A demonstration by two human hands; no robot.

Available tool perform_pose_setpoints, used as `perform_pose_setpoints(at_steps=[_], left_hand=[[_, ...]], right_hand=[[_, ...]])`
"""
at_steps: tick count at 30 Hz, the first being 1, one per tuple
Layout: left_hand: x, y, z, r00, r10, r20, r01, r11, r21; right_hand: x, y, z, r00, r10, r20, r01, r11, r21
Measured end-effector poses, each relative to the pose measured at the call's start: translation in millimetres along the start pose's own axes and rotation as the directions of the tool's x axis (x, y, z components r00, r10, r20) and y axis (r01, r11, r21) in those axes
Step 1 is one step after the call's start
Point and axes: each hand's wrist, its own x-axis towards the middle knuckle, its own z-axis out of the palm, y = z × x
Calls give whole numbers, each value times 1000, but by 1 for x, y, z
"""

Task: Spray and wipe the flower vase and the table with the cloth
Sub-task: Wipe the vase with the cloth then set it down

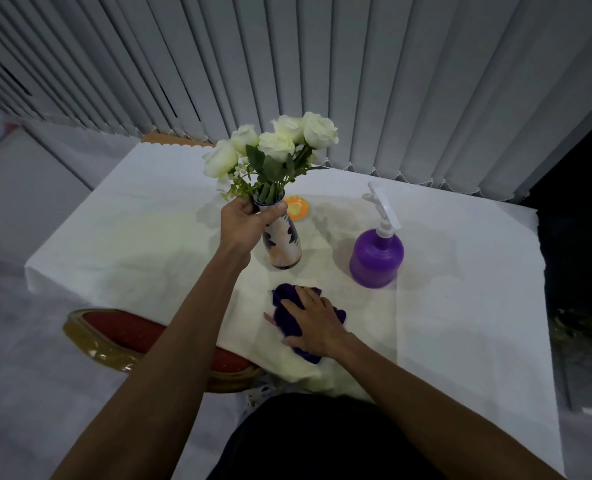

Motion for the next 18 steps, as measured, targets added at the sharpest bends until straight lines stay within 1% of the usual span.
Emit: perform_pose_setpoints(at_steps=[1,3,5,6,7,9,10,11,12,13,15,16,18], left_hand=[[0,2,-2,1000,6,-4,-6,1000,-7],[0,6,-8,1000,17,-13,-17,1000,-23],[1,11,-15,999,25,-22,-26,999,-39],[1,13,-18,999,27,-25,-28,999,-46],[1,16,-21,999,30,-31,-32,998,-51],[2,22,-29,998,38,-48,-41,997,-60],[3,26,-32,997,43,-57,-46,997,-59],[4,29,-33,997,47,-64,-50,997,-53],[4,32,-35,996,51,-72,-54,997,-47],[5,35,-34,995,54,-81,-57,998,-39],[4,41,-30,994,58,-91,-59,998,-15],[3,45,-27,995,57,-86,-57,998,-5],[1,56,-18,996,47,-74,-46,999,14]], right_hand=[[2,-1,4,1000,4,-29,-4,1000,-28],[4,-3,7,992,10,-125,-14,1000,-26],[2,0,2,982,54,-183,-46,998,47],[-1,4,-4,974,99,-205,-72,988,138],[-4,7,-13,958,158,-240,-92,960,266],[-12,11,-36,887,317,-336,-93,835,542],[-16,9,-50,833,401,-382,-64,755,653],[-21,5,-65,774,469,-425,-14,684,729],[-24,-2,-81,718,516,-468,53,629,776],[-25,-12,-98,668,541,-511,124,596,793],[-19,-34,-131,594,541,-596,250,580,775],[-13,-47,-145,572,525,-630,300,581,756],[-2,-70,-165,567,451,-689,369,609,702]])
